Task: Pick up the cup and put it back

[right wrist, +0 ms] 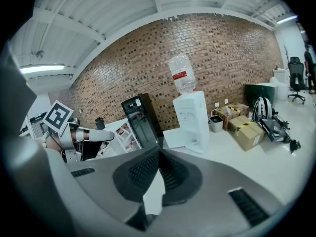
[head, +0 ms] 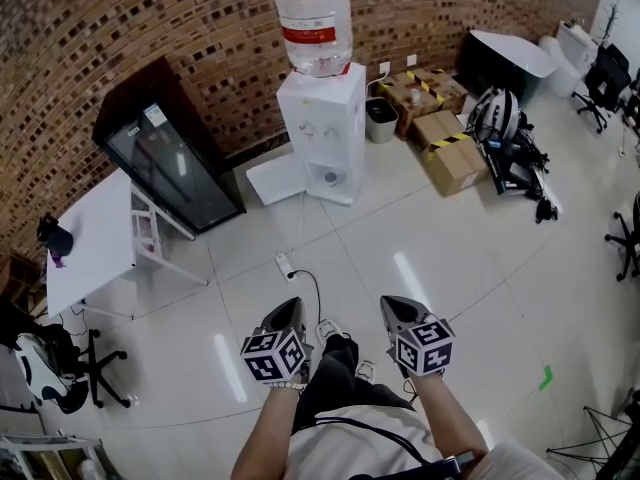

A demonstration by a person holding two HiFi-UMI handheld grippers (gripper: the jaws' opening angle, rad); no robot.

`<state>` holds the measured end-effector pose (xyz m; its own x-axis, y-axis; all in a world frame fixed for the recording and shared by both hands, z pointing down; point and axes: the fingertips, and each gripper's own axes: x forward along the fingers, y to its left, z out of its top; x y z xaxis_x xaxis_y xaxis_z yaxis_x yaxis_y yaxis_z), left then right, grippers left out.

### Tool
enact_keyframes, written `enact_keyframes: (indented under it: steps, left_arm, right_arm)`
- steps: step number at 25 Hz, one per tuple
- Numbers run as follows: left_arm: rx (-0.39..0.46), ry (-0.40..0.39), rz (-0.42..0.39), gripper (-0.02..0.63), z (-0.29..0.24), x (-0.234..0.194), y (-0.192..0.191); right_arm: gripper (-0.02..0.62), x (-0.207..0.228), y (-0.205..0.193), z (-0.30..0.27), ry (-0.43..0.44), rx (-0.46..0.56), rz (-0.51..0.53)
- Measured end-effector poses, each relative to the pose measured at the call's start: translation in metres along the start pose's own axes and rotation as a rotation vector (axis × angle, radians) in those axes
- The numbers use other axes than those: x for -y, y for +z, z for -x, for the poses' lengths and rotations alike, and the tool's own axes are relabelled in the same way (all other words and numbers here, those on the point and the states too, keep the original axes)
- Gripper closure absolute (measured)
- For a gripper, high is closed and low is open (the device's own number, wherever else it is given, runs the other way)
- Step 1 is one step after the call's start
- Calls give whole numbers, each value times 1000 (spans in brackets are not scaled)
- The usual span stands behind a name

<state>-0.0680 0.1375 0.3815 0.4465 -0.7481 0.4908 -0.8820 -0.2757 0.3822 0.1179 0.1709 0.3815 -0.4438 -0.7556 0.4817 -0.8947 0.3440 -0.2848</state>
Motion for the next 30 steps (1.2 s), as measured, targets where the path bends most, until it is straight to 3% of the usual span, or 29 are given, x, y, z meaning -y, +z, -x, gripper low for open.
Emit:
enact_keyframes:
  steps: [10,22,30]
  left_arm:
    - [-23,-51,-16,606,-60,9,24]
    - [-47,-52,5,606,-127,-40,71]
    - [-69,-70,0,606,-168,-74,92]
  right_arm:
    - [584,20,29,-60,10,-30,33]
    - [584,32,79,-151,-2,-58,52]
    - [584,42,91,-208,-28,-58,51]
